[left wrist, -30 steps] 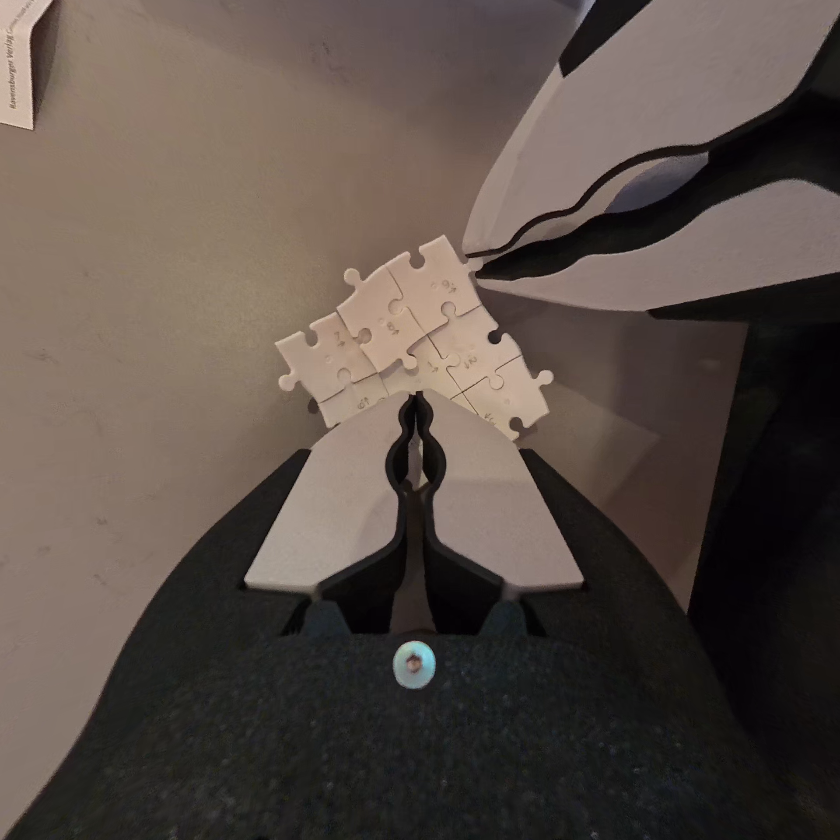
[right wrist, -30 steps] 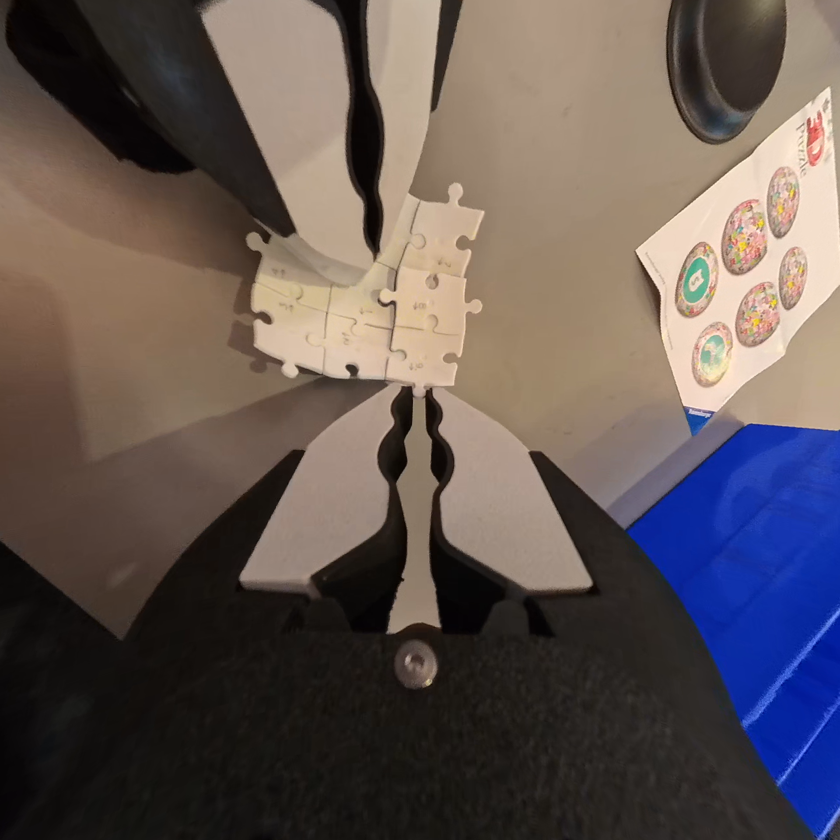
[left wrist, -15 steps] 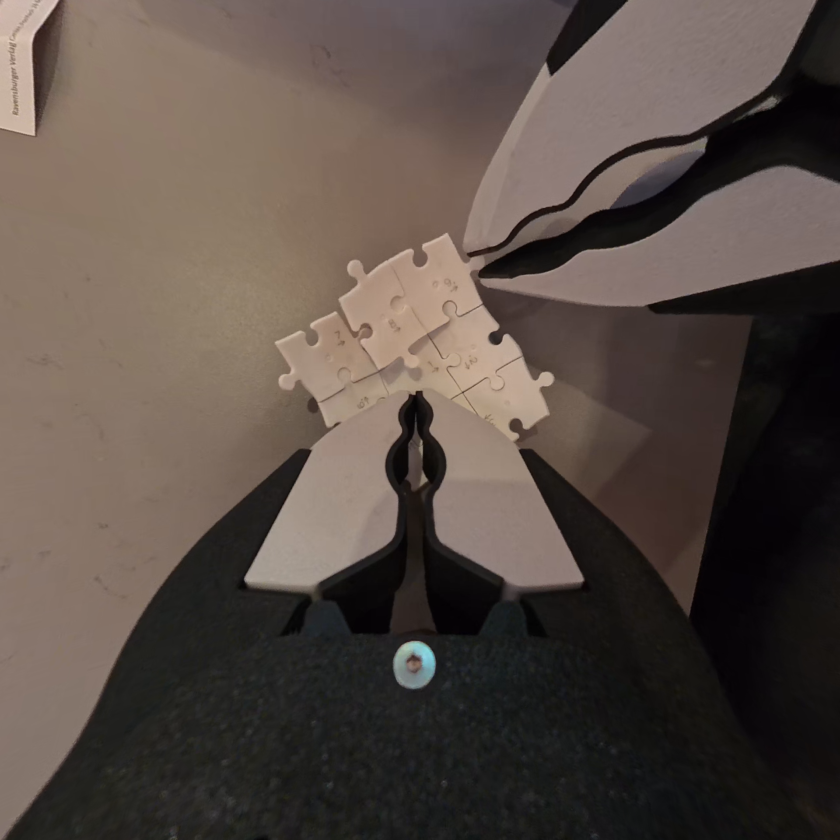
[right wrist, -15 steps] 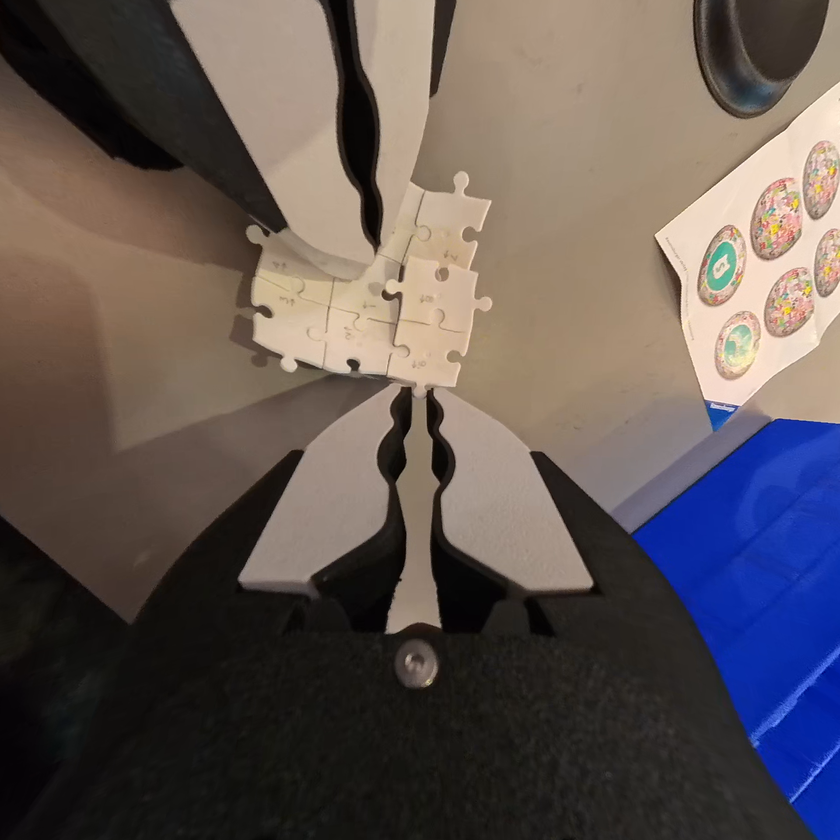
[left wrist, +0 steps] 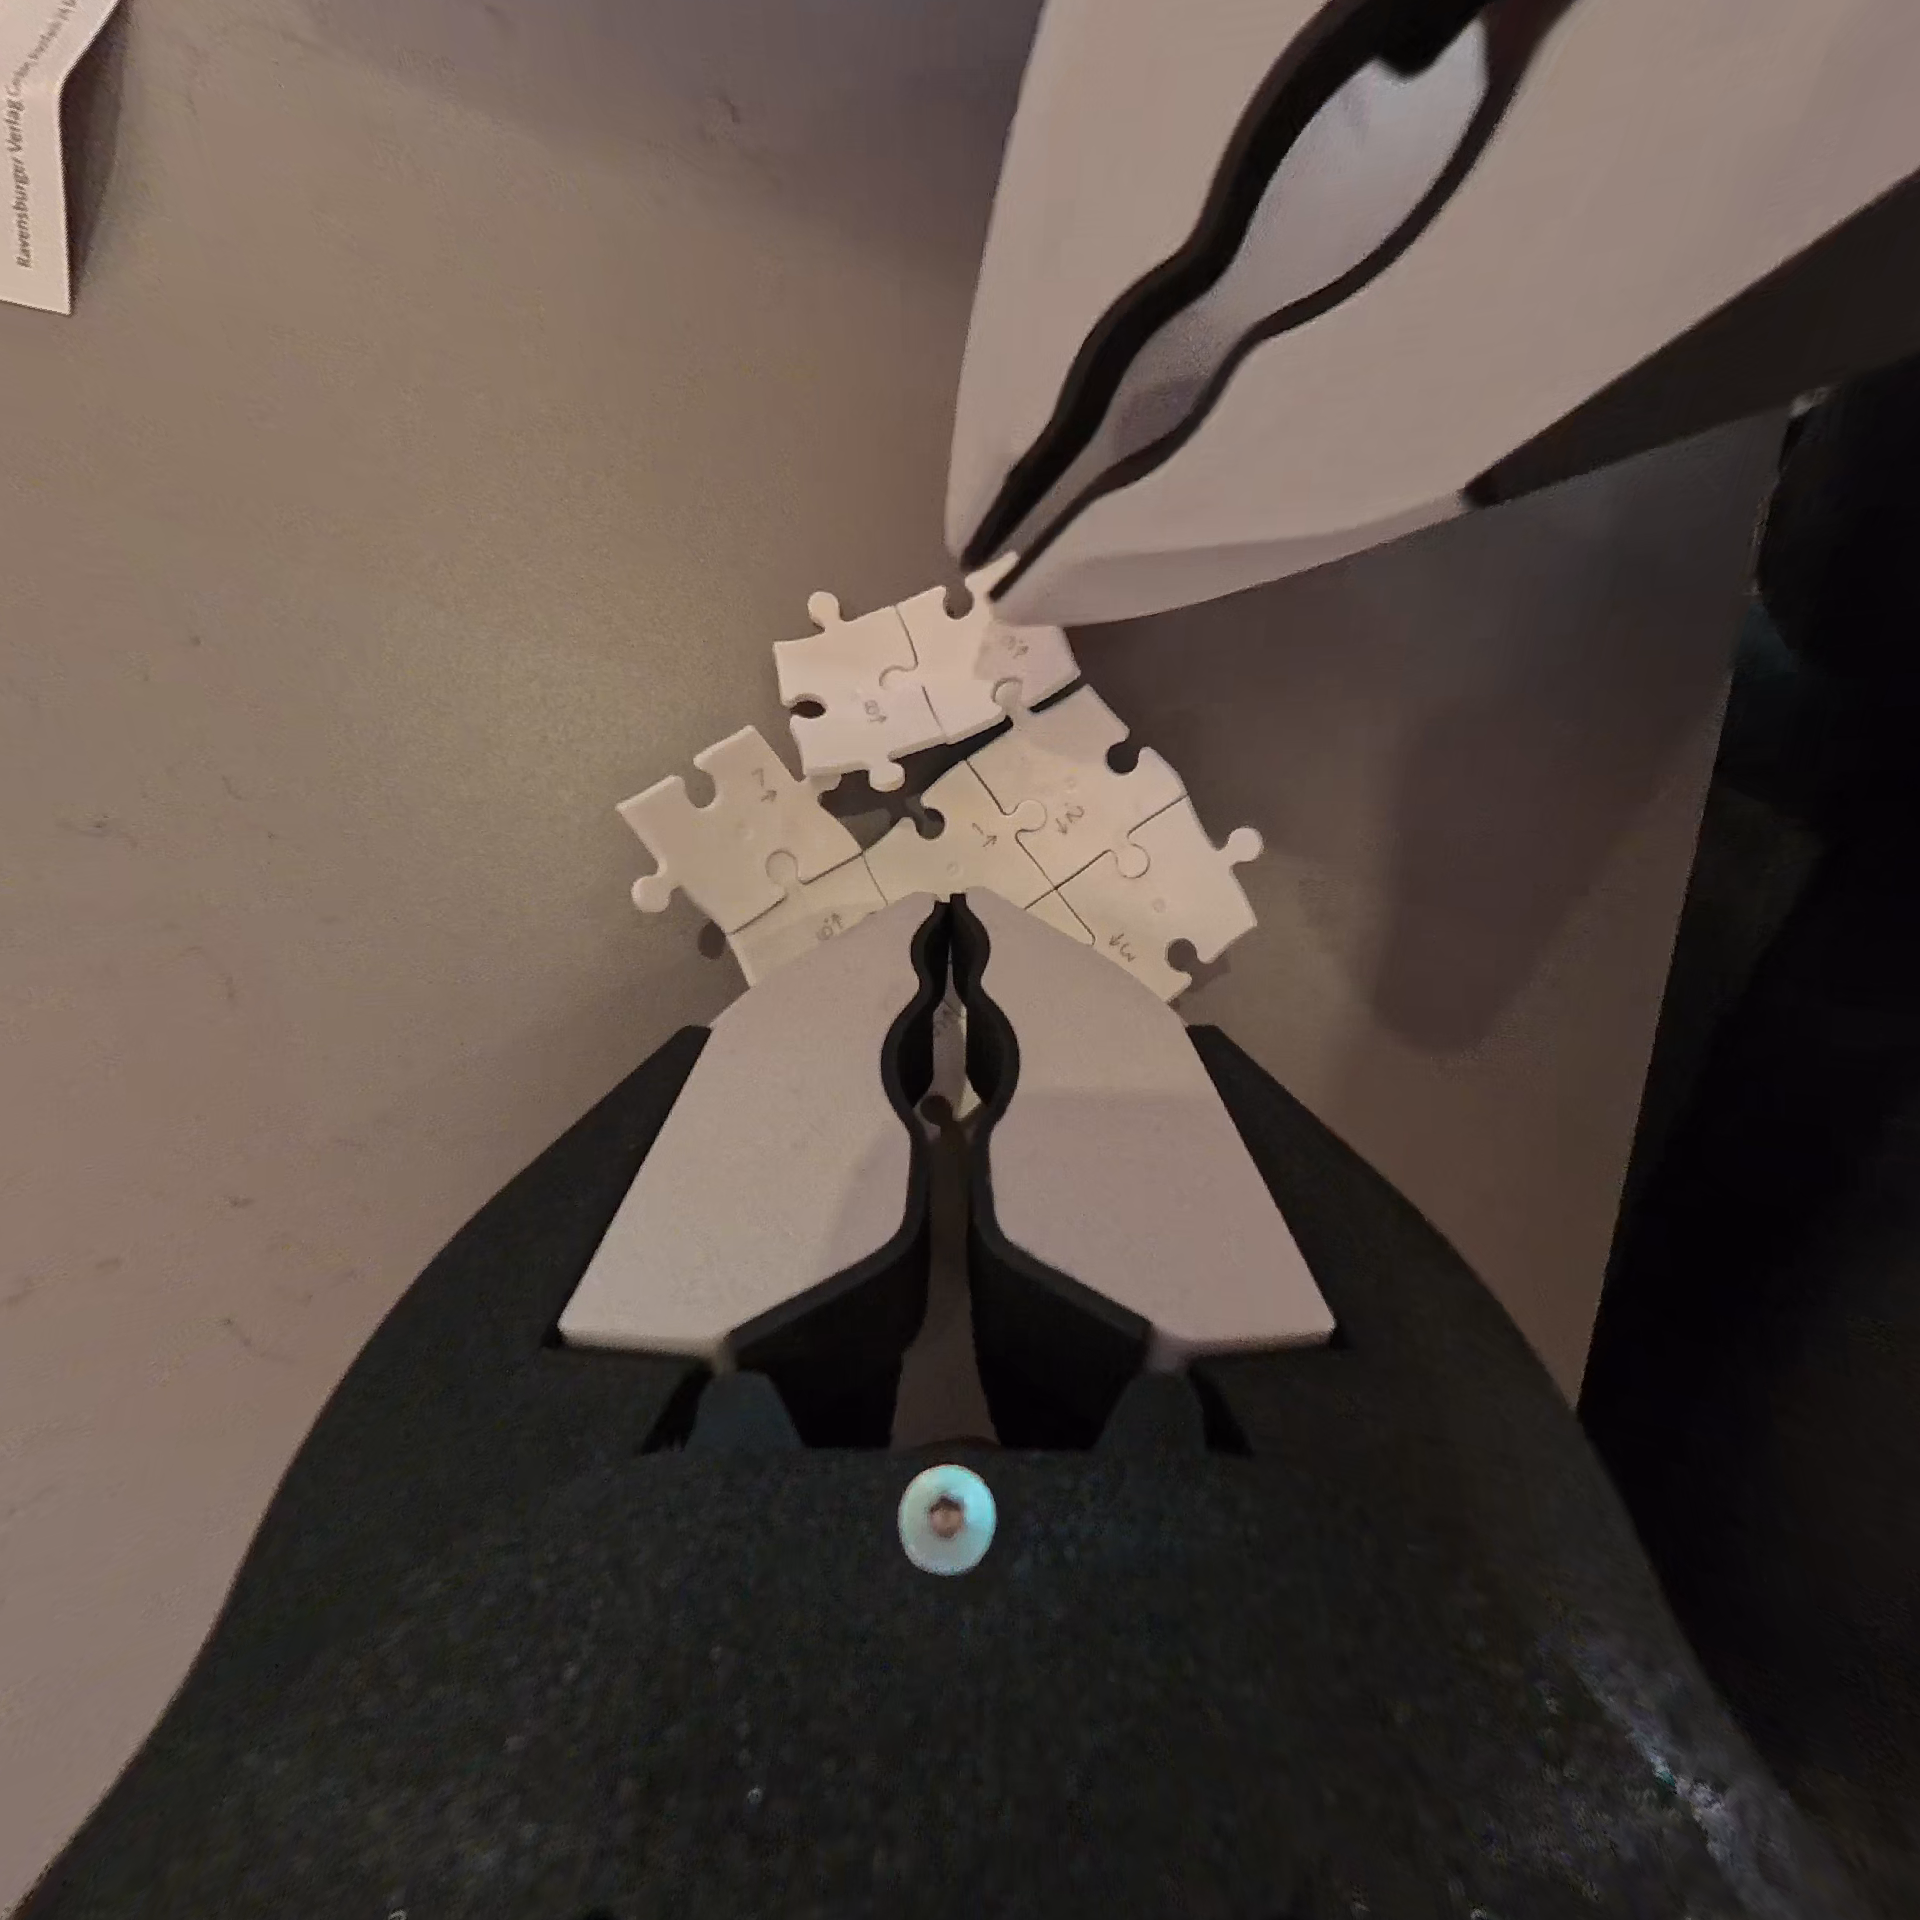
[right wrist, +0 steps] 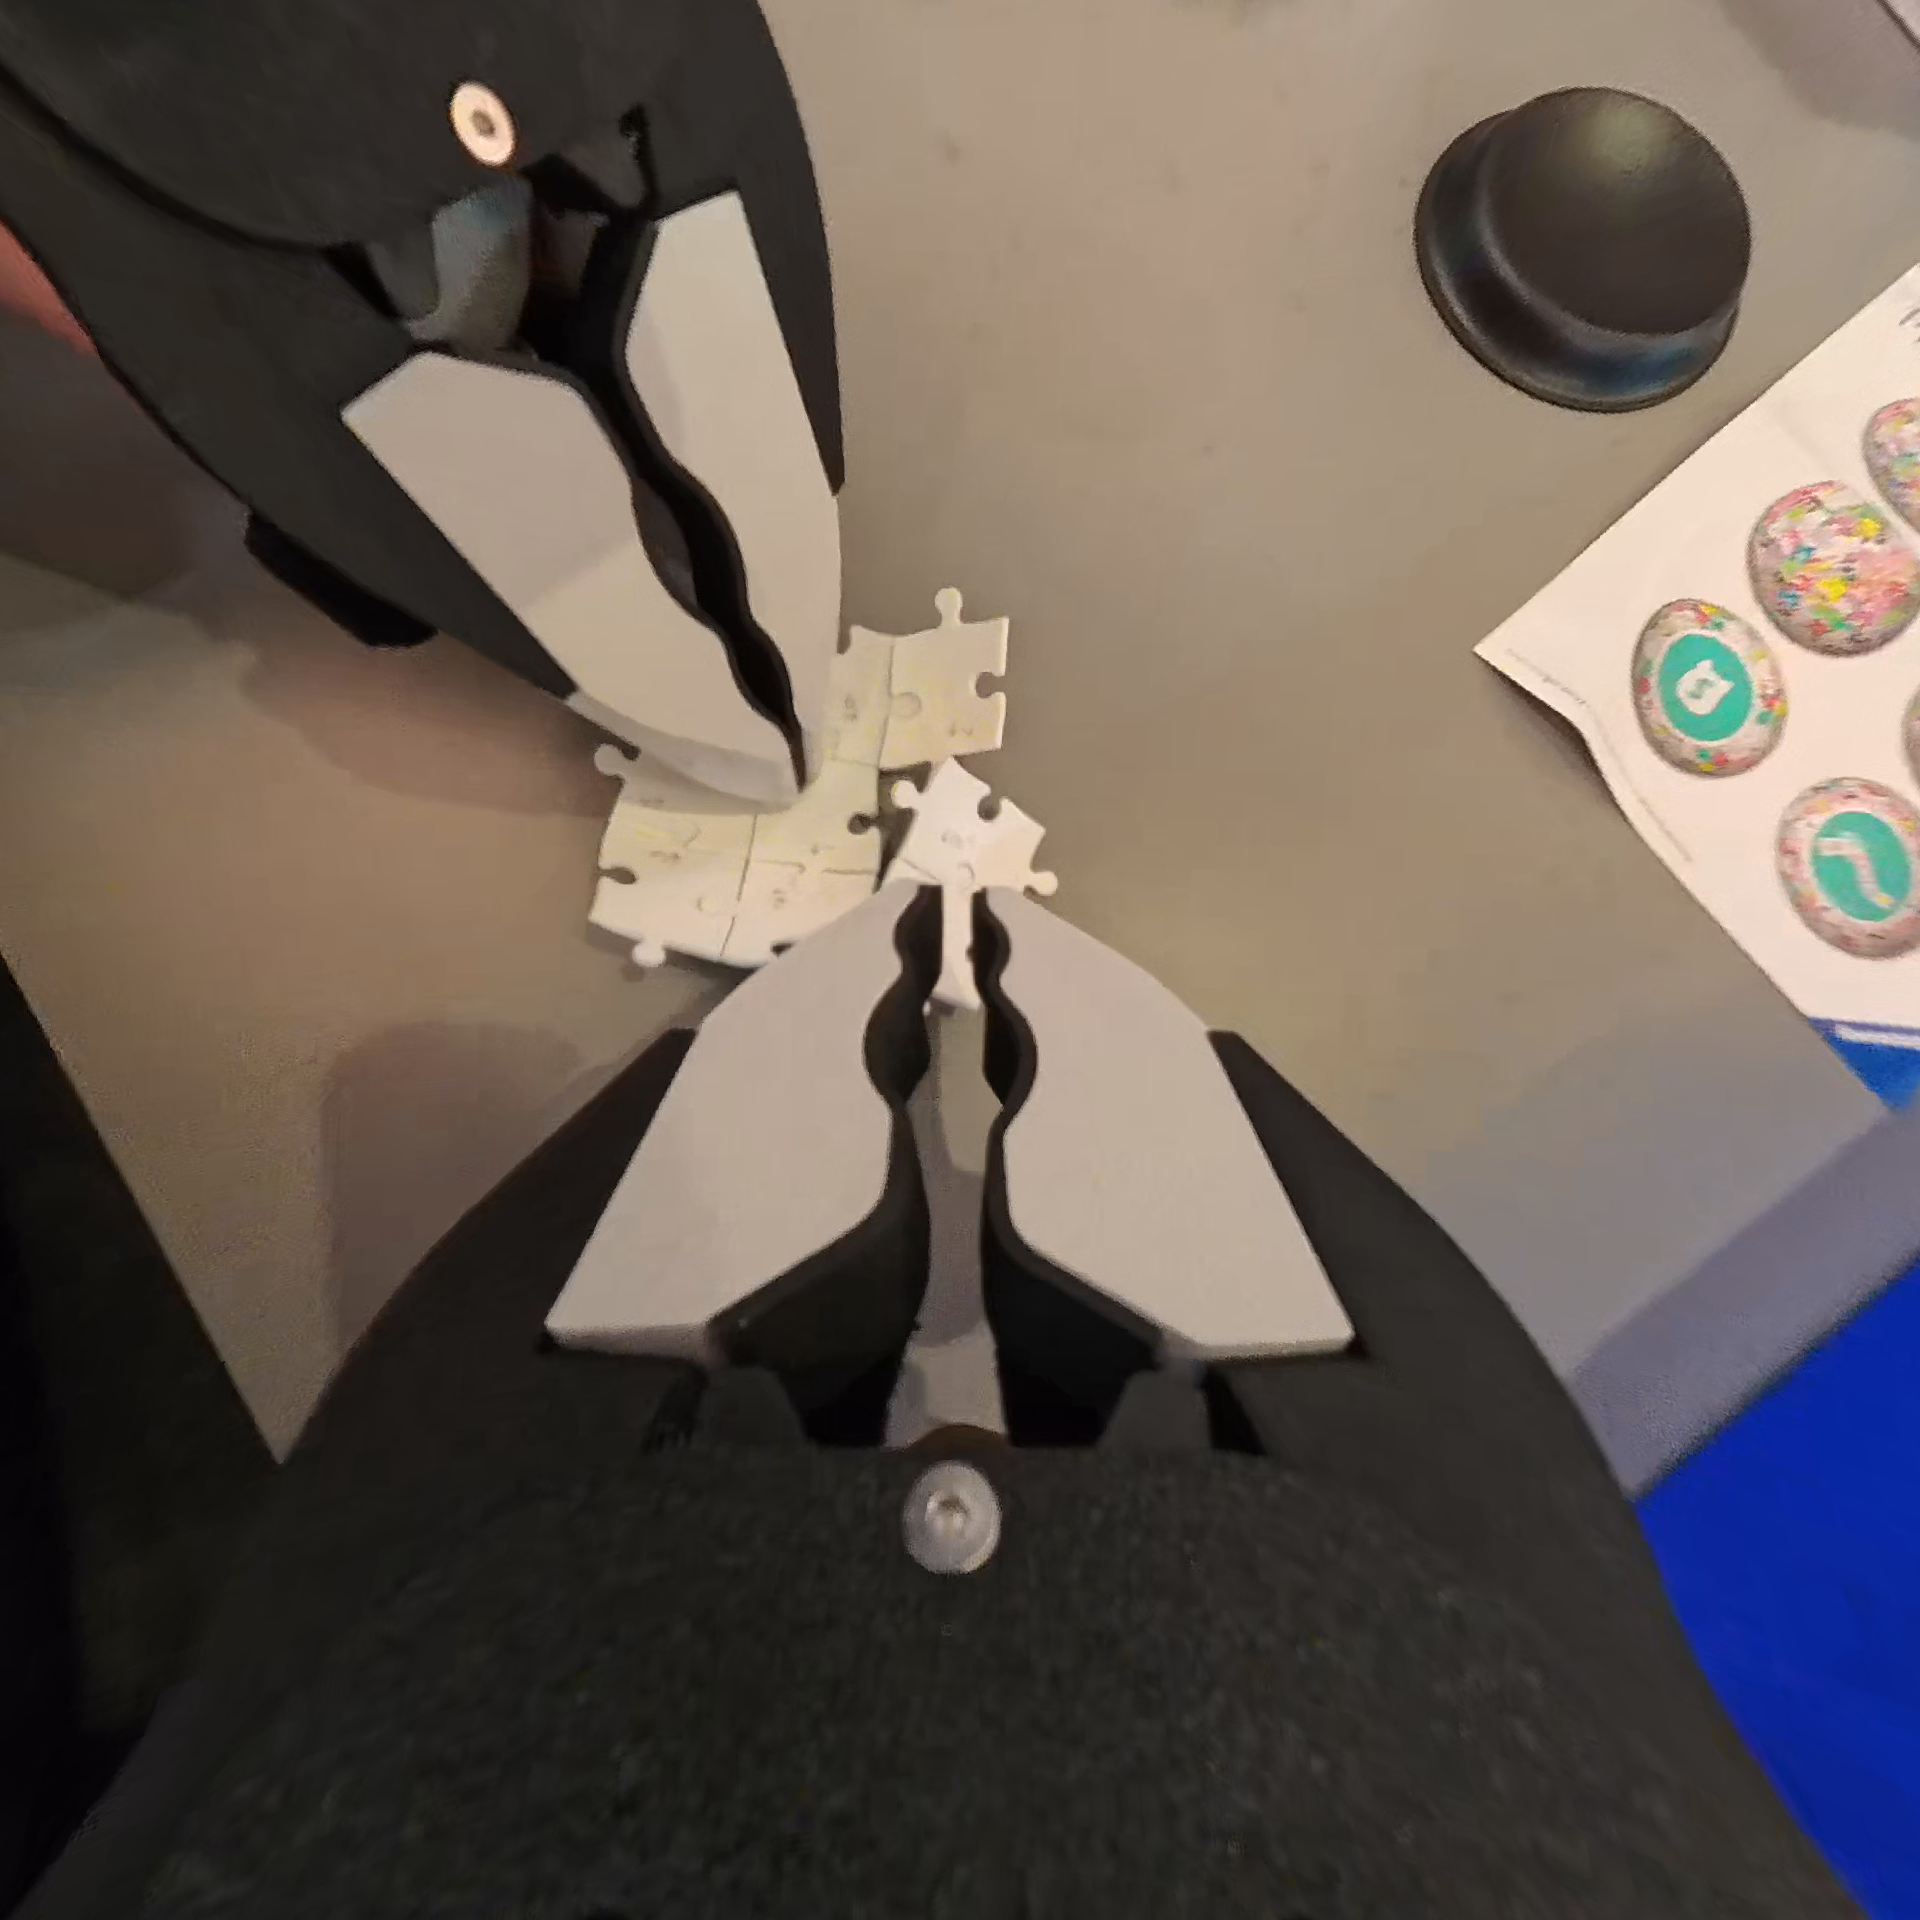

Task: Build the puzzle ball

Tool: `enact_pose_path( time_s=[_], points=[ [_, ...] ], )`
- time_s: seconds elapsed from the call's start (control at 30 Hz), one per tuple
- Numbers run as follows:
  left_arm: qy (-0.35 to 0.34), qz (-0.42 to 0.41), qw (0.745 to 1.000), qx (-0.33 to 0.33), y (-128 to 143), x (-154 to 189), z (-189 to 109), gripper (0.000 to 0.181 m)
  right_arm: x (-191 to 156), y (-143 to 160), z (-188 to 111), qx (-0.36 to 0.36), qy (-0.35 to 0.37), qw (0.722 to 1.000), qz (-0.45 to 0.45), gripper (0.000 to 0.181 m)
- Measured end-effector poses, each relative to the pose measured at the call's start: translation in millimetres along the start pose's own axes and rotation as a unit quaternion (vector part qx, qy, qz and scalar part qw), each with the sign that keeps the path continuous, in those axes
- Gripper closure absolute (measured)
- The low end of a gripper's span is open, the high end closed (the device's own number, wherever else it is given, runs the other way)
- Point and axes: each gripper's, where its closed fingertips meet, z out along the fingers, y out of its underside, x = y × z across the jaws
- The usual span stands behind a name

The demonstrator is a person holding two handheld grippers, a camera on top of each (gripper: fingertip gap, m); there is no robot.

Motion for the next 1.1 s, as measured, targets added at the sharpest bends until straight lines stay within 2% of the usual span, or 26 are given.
enact_pose_path(
  time_s=[0.07,0.23,0.4,0.6,0.67,0.77,0.9,1.1],
  points=[
    [-0.001,0.004,1.0,-0.002,0.1,-0.2,0.0,0.181,0.0,-0.1,9.1,0.008,-0.018,1.0,0.015,0.181],
    [-0.006,0.001,1.0,-0.003,-0.5,-3.3,-0.4,0.181,5.8,13.3,29.7,-0.032,-0.024,0.999,0.029,0.181],
    [-0.029,-0.004,1.0,-0.004,-1.8,-11.7,-5.4,0.181,1.2,11.1,32.9,-0.028,-0.033,0.999,0.015,0.181],
    [-0.076,-0.057,0.993,0.065,5.7,-12.2,-51.5,0.159,1.8,11.2,33.4,-0.039,0.014,0.999,-0.029,0.181],
    [-0.058,-0.095,0.991,0.074,19.5,-7.9,-52.5,0.159,1.9,11.1,33.3,-0.042,0.025,0.998,-0.045,0.181],
    [-0.002,-0.147,0.986,0.074,32.3,0.3,-37.4,0.162,2.4,10.6,33.4,-0.046,0.036,0.996,-0.063,0.181],
    [0.028,-0.164,0.982,0.084,25.7,-0.1,-27.1,0.166,2.8,10.1,33.8,-0.045,0.039,0.995,-0.077,0.181],
    [0.038,-0.169,0.981,0.088,18.0,-5.8,-24.4,0.172,6.6,10.6,33.2,-0.05,0.058,0.991,-0.112,0.181]
  ],
)
